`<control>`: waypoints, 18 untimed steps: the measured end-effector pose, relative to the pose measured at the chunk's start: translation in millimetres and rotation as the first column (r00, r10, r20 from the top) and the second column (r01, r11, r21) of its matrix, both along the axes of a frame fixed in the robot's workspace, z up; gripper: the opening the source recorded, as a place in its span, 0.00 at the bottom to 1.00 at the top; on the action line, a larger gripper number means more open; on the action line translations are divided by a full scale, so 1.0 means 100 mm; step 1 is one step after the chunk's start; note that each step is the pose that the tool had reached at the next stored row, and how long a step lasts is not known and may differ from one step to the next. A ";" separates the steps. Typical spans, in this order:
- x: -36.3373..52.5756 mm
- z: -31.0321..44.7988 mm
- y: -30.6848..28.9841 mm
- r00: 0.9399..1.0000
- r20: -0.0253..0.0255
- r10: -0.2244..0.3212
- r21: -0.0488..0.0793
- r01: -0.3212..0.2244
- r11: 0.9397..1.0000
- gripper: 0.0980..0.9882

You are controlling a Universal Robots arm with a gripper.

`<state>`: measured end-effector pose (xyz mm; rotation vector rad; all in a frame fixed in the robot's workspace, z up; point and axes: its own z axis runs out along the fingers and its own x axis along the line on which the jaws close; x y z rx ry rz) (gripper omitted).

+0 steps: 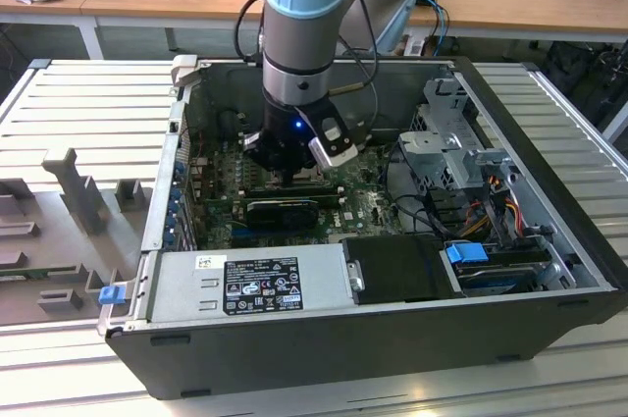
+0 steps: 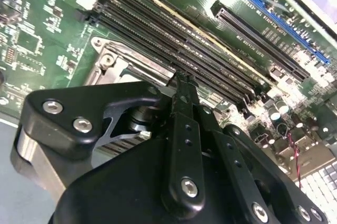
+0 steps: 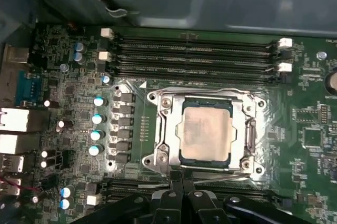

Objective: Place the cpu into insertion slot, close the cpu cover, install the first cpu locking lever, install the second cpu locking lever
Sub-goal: 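Install the second cpu locking lever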

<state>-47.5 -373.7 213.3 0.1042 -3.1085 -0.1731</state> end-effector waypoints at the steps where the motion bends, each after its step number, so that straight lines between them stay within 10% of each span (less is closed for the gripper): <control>1: -0.011 -0.003 -0.010 1.000 0.000 0.001 0.007 -0.001 1.000 0.01; 18: -0.161 -0.044 -0.182 0.999 0.002 0.034 0.089 -0.034 0.995 0.01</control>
